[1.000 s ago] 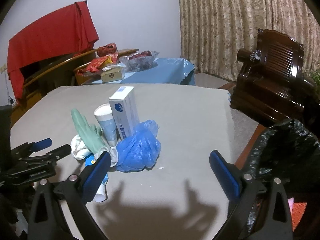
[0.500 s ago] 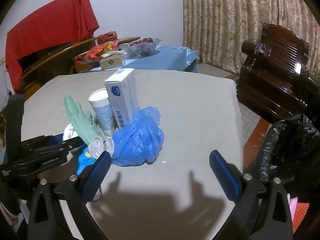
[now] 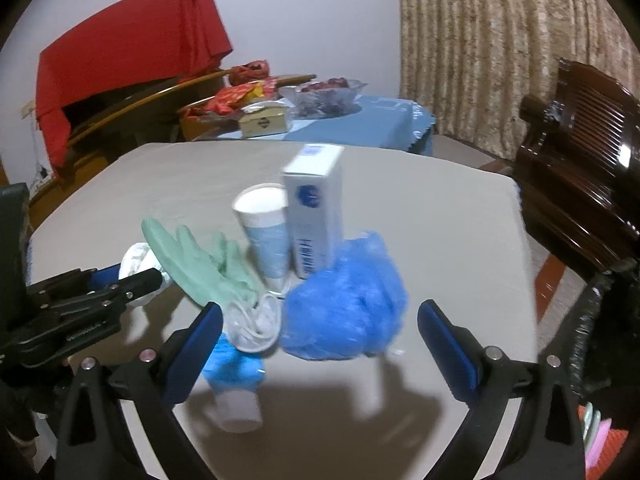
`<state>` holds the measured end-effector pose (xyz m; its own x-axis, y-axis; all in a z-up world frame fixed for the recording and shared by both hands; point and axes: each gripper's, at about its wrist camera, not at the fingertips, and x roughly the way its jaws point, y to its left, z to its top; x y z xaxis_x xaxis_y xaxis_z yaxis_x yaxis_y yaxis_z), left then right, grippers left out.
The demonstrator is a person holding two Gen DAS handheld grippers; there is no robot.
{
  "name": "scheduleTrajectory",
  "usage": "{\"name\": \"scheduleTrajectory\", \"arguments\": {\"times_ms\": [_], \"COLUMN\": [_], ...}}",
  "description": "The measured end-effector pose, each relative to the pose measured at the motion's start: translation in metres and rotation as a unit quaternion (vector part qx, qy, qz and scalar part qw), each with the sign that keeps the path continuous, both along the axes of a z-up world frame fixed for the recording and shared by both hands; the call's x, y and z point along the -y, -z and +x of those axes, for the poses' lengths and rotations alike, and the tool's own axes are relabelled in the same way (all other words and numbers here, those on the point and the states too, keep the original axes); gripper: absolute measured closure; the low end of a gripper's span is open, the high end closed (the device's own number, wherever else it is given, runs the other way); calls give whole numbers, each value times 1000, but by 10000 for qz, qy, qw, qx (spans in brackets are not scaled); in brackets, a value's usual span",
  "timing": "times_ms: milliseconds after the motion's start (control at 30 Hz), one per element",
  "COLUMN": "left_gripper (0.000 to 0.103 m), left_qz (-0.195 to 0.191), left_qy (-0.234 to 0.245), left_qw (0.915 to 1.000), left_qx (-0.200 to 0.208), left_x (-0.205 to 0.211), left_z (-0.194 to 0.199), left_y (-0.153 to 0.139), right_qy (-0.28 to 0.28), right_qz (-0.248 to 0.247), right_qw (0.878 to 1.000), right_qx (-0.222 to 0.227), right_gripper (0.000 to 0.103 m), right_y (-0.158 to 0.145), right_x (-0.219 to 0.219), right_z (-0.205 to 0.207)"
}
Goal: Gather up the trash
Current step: 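Grasp the white tissue ball with the left gripper, then grasp the green rubber glove with the right gripper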
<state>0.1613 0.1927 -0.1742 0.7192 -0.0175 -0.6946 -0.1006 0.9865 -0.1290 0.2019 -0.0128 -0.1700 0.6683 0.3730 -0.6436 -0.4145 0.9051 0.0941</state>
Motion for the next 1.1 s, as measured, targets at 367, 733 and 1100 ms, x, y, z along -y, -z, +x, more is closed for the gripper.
{"name": "scheduleTrajectory", "arguments": {"times_ms": [367, 733, 1100], "left_gripper": [60, 60, 60], "left_qz": [123, 112, 117], "left_qy": [-301, -392, -457], "left_qw": [9995, 9992, 9989], "left_qx": [-7, 10, 42], "left_x": [-16, -21, -25], "left_z": [-16, -17, -22], "left_y": [0, -2, -5], "right_qy": [-597, -773, -1034], "right_qz": [-128, -357, -287], "right_qw": [9980, 9954, 9907], "right_qx": [-188, -449, -831], "right_gripper": [23, 31, 65], "right_y": [12, 33, 42], "right_x": [-43, -64, -66], "right_z": [1, 6, 8]}}
